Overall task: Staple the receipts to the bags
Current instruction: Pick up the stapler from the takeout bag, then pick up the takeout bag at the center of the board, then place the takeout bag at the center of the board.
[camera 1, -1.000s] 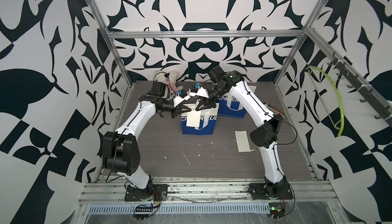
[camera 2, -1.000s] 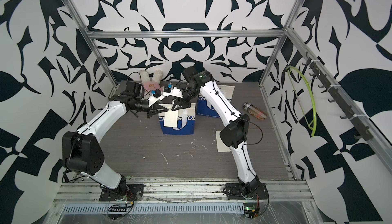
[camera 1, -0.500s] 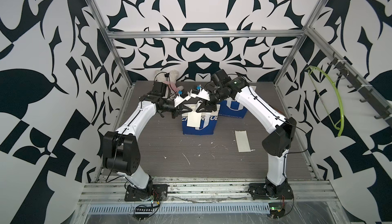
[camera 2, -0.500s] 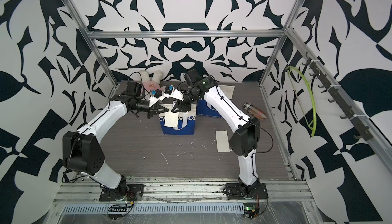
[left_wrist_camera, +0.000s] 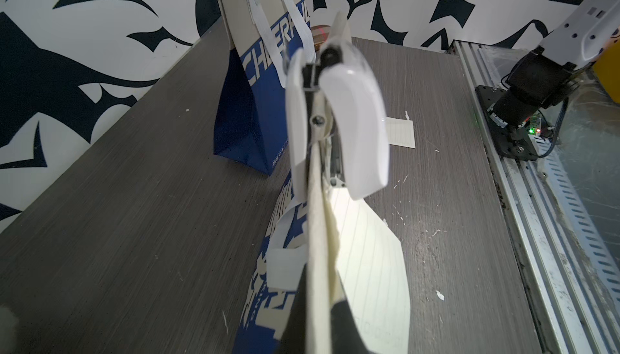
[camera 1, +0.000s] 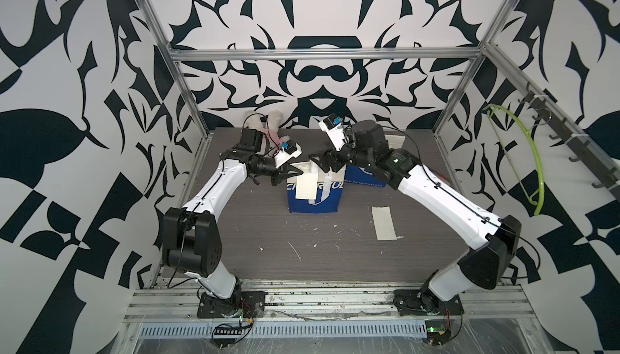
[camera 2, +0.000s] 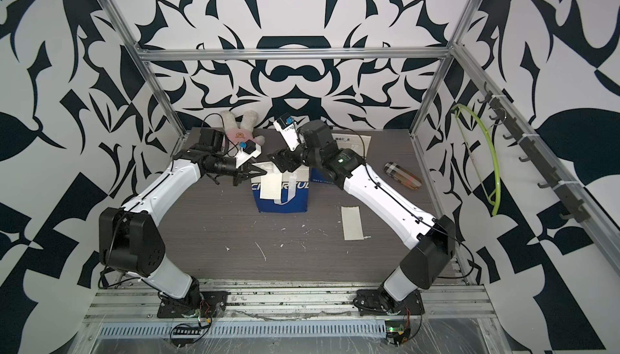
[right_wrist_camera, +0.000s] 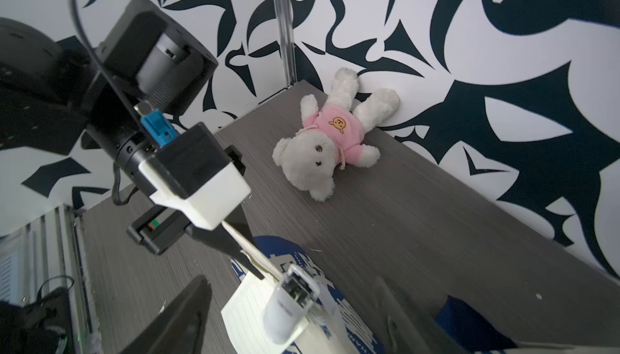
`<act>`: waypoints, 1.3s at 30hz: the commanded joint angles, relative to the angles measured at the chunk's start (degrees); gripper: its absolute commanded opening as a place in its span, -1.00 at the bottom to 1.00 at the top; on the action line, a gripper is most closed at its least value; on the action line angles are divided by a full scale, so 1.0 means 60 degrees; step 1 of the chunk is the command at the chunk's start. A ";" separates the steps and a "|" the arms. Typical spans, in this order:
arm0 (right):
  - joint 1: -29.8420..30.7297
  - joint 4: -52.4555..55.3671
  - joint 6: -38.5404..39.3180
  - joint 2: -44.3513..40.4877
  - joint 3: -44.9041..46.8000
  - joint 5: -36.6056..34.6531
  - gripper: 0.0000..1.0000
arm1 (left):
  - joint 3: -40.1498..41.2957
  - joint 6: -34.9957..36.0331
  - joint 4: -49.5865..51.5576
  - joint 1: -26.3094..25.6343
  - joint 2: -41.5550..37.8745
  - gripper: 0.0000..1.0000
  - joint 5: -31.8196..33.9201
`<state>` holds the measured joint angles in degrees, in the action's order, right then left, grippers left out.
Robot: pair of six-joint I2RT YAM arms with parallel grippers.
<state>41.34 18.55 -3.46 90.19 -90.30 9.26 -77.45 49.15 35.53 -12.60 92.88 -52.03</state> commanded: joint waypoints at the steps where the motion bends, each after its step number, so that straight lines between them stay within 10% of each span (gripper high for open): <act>1: 0.0322 -0.0728 -0.1797 0.0252 0.0023 -0.1822 0.56 | 0.0208 -0.0045 0.0268 0.0042 0.0062 -1.00 0.0420; 10: 0.0607 0.1069 -0.2157 0.1109 -0.1238 -0.2863 0.12 | 0.0265 -0.0098 0.0191 0.0020 -0.0037 -1.00 0.0500; 17: 0.0646 0.0116 -0.2472 0.0766 -0.0829 -0.2547 -1.00 | 0.0252 -0.0178 0.0158 0.0020 0.0047 -1.00 0.0609; 25: 0.0283 -0.2646 -0.2514 -0.0834 0.0342 -0.3299 -1.00 | 0.0151 0.0102 0.0890 0.0057 -0.0026 -1.00 0.1874; 39: -0.0841 0.3175 -0.3641 -0.2591 0.2250 -0.2030 -1.00 | 0.0581 0.0232 0.0773 0.1183 -0.1489 -0.98 0.2801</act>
<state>36.05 28.05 -20.80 74.98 -81.52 -6.76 -76.71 49.58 38.48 -6.13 84.47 -38.11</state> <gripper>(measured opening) 0.211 0.056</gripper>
